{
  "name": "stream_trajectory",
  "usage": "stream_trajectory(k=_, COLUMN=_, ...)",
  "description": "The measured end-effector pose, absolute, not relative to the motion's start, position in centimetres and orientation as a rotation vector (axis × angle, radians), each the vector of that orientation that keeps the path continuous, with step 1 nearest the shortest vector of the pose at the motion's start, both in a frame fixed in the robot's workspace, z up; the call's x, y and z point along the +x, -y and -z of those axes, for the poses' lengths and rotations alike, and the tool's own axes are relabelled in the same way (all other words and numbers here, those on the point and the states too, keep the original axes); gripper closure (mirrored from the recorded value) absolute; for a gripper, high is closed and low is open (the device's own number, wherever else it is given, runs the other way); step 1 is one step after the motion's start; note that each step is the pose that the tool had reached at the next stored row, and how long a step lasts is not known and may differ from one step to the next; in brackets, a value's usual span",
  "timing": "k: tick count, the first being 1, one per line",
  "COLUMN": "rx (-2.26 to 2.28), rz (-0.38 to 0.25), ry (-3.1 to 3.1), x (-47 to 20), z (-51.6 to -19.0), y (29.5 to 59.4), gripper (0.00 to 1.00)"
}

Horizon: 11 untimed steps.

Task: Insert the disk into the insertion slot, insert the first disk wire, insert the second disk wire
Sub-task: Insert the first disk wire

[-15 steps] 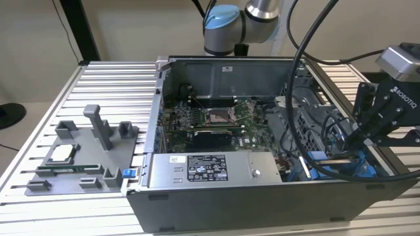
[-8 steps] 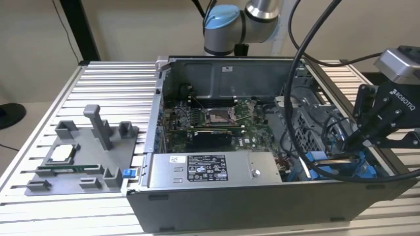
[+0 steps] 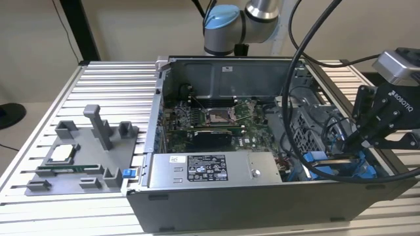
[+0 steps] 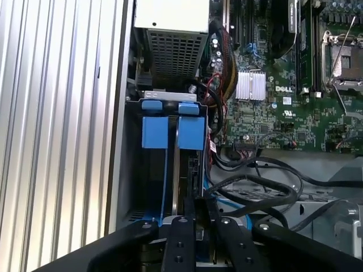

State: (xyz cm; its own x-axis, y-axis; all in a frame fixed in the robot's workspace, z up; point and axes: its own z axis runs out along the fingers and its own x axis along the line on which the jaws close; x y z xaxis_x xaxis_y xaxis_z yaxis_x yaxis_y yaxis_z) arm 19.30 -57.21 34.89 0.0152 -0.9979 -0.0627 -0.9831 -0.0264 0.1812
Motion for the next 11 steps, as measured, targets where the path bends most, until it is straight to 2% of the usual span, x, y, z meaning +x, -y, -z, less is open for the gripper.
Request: stream_trajectory(k=11, rx=2.188, rz=0.24, ry=2.142, x=18.79, z=-34.72, y=57.21, gripper=1.0)
